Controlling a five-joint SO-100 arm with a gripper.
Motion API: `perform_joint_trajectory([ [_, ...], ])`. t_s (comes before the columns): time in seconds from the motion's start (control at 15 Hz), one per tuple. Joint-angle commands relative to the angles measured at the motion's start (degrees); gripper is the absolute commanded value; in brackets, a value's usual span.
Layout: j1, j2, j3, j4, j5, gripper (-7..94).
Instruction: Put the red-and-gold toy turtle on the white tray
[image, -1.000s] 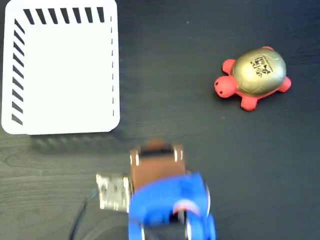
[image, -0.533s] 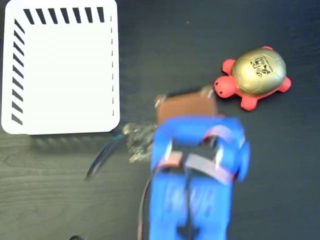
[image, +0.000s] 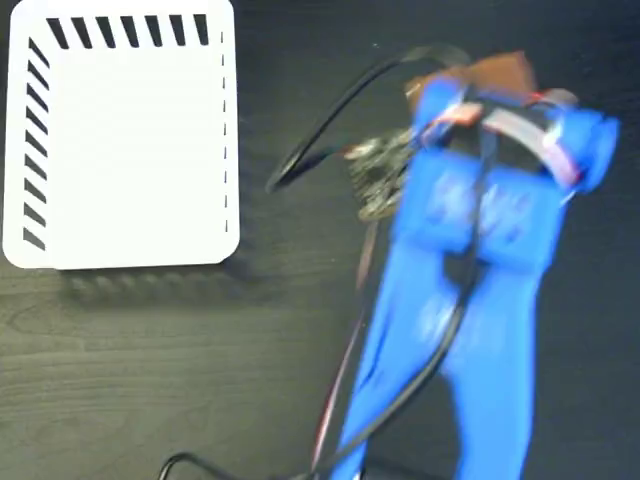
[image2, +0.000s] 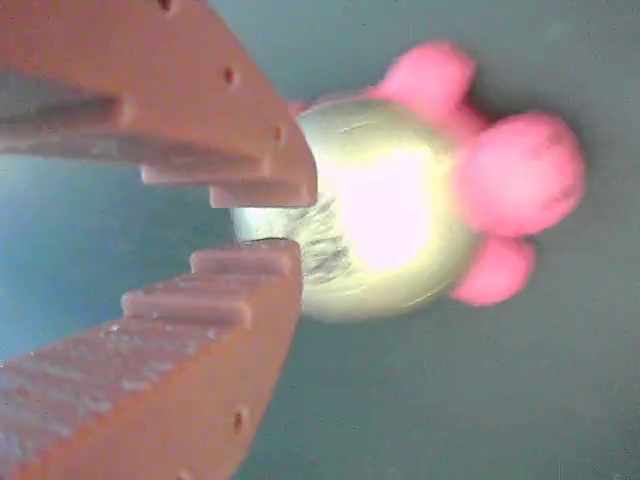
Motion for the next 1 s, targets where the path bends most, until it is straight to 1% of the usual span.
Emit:
perform_joint_trajectory([
  [0.0,2.2,-2.5,-10.0,2.2,-5.0,0],
  [0.2,3.3,-7.0,-15.0,3.9,-13.5,0],
  [0.47,3.4,-12.7,-17.9,3.3,-16.0,0],
  [0.73,3.4,-20.2,-25.8,5.1,-19.7,0],
  [0.93,3.6,-20.9,-27.4,6.2,-22.1,0],
])
